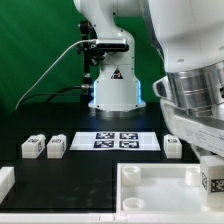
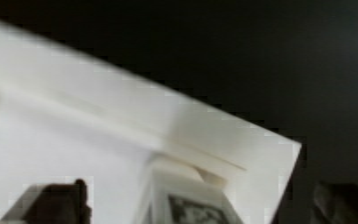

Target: Assemble one leg

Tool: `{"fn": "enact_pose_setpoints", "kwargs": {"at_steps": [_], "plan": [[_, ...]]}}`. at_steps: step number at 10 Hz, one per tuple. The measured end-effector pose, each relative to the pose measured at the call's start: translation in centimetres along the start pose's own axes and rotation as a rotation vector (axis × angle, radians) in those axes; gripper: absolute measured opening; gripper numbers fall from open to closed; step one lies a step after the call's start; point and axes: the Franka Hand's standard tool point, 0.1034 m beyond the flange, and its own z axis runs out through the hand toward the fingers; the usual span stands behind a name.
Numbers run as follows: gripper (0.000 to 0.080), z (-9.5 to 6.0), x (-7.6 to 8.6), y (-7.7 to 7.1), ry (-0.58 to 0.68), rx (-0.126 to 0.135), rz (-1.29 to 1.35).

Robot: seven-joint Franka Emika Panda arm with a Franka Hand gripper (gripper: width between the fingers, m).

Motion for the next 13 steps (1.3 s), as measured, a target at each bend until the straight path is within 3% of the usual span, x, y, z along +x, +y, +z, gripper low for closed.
{"fn": "enact_pose_setpoints", "kwargs": {"at_steps": [2, 5, 7, 9, 10, 11, 12, 13], "plan": [[0.0643, -0.5, 0.3, -0.4, 0.042, -0.032, -0.364], [0.0648, -0.4, 0.5, -0.2, 0.038, -0.046, -0.676], [0.0648, -0.6, 1.4, 0.0, 0.055, -0.095, -0.992], [0.0648, -0.7, 1.6, 0.0, 0.057, -0.099, -1.035], [0.0529, -0.7, 1.6, 0.0, 0.057, -0.099, -1.036], [0.0360, -0.7, 1.6, 0.0, 0.057, -0.098, -1.031], [0.0360, -0.7, 1.6, 0.0, 0.061, -0.092, -0.914], [0.0295, -0.7, 1.6, 0.0, 0.064, -0.089, -0.829]]}}
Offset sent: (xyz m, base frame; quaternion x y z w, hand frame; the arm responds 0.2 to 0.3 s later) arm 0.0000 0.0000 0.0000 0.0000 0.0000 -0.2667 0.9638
